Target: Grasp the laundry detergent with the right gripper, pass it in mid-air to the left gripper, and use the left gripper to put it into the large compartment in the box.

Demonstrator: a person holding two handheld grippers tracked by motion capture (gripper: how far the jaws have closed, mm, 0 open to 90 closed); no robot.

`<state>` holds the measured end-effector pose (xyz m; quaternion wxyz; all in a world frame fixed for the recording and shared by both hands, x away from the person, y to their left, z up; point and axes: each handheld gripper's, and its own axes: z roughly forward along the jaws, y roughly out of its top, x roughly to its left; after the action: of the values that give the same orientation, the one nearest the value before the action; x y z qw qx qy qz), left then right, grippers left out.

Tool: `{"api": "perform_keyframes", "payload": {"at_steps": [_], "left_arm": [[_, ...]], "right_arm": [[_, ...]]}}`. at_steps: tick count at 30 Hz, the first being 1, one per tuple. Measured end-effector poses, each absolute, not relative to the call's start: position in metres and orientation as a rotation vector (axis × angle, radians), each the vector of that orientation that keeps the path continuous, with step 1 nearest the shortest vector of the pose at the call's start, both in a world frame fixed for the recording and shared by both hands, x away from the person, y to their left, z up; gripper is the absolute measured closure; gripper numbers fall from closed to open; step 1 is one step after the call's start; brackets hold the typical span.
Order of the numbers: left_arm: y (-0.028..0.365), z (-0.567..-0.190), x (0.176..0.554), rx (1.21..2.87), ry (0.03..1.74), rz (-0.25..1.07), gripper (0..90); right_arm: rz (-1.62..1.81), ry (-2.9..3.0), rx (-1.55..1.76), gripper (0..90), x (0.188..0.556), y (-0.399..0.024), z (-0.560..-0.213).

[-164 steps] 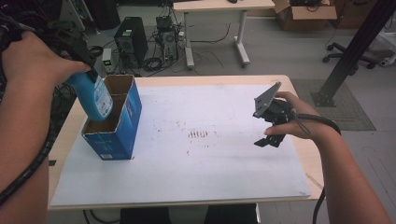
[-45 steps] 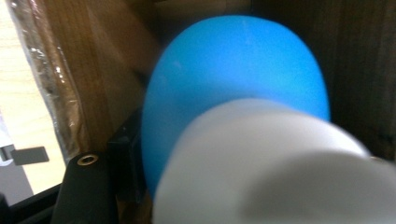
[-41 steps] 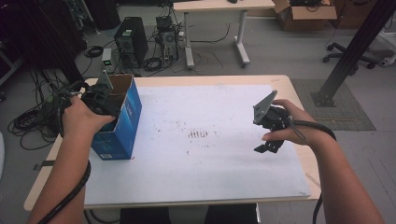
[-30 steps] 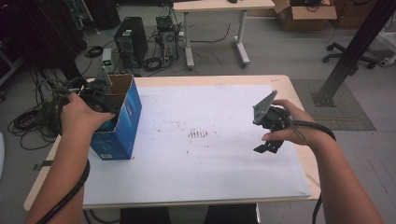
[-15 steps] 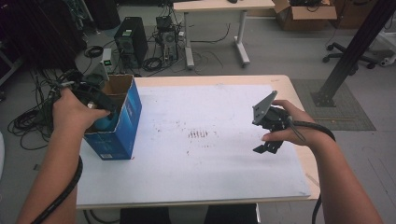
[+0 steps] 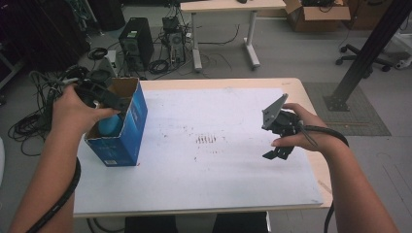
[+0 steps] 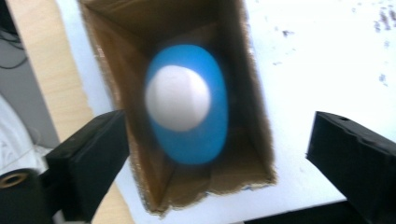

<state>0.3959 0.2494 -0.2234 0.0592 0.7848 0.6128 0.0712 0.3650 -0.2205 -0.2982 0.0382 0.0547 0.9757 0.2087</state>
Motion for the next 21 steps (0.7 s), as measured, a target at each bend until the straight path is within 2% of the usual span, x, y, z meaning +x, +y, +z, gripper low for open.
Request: {"api": "perform_keyframes", "payload": {"at_steps": [5, 8, 11, 21], "left_arm": [[0.246, -0.222, 0.394, 2.392, 1.837, 0.213, 2.8], [0.244, -0.217, 0.391, 2.398, 1.789, 0.302, 0.2], [0.243, -0.215, 0.39, 2.411, 1.761, 0.33, 0.2], [0.238, -0.21, 0.388, 2.455, 1.703, 0.334, 0.2]], "right_arm": [[0.64, 2.996, 0.171, 3.3, 0.365, -0.221, -0.298], [0.637, 3.0, 0.17, 3.3, 0.365, -0.221, -0.299], [0.636, 3.002, 0.171, 3.3, 0.365, -0.221, -0.299], [0.637, 2.992, 0.173, 3.3, 0.364, -0.223, -0.295]]}}
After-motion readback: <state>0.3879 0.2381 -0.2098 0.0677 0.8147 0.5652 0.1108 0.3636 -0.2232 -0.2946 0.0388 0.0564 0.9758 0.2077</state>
